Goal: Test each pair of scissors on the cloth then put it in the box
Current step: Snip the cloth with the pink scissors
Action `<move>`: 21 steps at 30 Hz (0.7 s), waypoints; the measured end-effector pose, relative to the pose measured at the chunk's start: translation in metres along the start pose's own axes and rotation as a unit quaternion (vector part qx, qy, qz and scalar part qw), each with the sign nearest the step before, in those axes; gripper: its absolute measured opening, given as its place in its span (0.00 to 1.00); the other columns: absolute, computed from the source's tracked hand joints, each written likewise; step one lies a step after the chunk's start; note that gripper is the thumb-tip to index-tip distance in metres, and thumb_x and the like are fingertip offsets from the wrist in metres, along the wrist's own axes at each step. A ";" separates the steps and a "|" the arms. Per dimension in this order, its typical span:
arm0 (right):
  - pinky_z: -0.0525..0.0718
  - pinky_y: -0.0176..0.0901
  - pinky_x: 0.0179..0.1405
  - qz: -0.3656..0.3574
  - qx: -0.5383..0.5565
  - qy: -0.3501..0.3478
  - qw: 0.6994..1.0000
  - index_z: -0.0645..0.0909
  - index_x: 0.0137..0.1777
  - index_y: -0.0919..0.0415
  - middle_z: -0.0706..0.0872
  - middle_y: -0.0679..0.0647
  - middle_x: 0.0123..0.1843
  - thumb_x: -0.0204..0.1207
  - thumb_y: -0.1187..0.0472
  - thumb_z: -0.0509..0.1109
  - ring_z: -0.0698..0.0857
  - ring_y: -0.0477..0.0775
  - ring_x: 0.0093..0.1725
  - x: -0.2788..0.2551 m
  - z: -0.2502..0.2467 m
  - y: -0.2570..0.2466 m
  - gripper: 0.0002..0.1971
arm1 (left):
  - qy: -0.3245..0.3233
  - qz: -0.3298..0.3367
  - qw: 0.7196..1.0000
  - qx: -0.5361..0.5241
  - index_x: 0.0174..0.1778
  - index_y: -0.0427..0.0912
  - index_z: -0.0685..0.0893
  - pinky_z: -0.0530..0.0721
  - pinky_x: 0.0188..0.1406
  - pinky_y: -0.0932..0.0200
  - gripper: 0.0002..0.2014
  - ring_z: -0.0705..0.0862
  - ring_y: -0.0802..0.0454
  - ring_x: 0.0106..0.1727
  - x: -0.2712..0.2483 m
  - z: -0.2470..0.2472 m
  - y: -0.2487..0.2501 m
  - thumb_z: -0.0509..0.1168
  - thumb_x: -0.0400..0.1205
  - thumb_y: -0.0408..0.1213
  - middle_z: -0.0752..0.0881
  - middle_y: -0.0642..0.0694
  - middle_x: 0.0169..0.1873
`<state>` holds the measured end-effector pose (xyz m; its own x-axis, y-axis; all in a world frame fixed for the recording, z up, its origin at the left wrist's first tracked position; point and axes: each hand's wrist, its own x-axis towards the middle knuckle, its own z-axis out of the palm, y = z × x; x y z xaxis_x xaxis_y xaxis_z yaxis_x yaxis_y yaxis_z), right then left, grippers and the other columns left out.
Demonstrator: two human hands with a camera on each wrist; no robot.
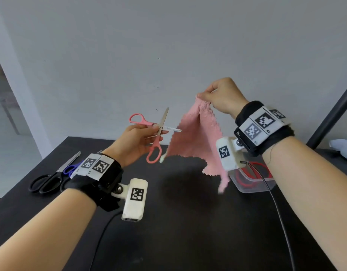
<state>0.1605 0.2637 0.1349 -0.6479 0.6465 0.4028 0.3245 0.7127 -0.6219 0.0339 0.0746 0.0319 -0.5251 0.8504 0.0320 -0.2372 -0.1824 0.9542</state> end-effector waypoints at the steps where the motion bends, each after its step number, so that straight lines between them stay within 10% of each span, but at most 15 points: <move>1: 0.74 0.34 0.33 0.008 -0.002 -0.024 1.000 0.84 0.40 0.66 0.80 0.48 0.30 0.74 0.58 0.75 0.76 0.41 0.26 -0.005 0.003 0.000 0.10 | 0.001 -0.001 1.000 0.001 0.43 0.39 0.83 0.85 0.34 0.62 0.08 0.87 0.55 0.35 -0.002 0.000 0.001 0.60 0.85 0.30 0.91 0.46 0.40; 10: 0.74 0.23 0.28 0.051 0.001 -0.165 0.985 0.88 0.48 0.70 0.86 0.53 0.35 0.73 0.61 0.77 0.80 0.39 0.29 -0.043 0.048 0.030 0.11 | 0.017 -0.053 0.998 0.031 0.47 0.36 0.84 0.77 0.36 0.57 0.05 0.87 0.54 0.34 -0.008 0.000 -0.018 0.63 0.84 0.31 0.91 0.43 0.43; 13: 0.78 0.34 0.45 0.053 0.036 -0.142 0.988 0.88 0.47 0.69 0.88 0.54 0.40 0.73 0.61 0.76 0.83 0.45 0.40 -0.049 0.062 0.039 0.10 | 0.012 -0.070 0.997 0.041 0.49 0.34 0.85 0.78 0.35 0.58 0.05 0.86 0.54 0.33 -0.004 0.001 -0.026 0.63 0.83 0.30 0.91 0.42 0.44; 17: 0.74 0.25 0.28 0.071 0.078 -0.106 0.989 0.87 0.44 0.66 0.82 0.48 0.29 0.74 0.61 0.76 0.77 0.35 0.20 -0.054 0.075 0.048 0.07 | 0.026 -0.078 0.994 0.074 0.56 0.29 0.84 0.80 0.27 0.63 0.10 0.84 0.55 0.28 0.004 0.007 -0.033 0.65 0.82 0.30 0.90 0.44 0.37; 21: 0.82 0.29 0.37 0.058 0.162 -0.083 0.981 0.88 0.46 0.68 0.90 0.58 0.37 0.74 0.62 0.76 0.84 0.40 0.32 -0.061 0.079 0.056 0.08 | 0.044 -0.077 0.991 0.098 0.59 0.24 0.82 0.78 0.26 0.63 0.14 0.83 0.54 0.26 0.014 0.009 -0.042 0.68 0.80 0.30 0.87 0.40 0.38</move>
<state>0.1639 0.2421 0.0224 -0.7319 0.6459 0.2172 0.1841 0.4943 -0.8495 0.0436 0.0990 -0.0054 -0.5671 0.8123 -0.1359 -0.1612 0.0524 0.9855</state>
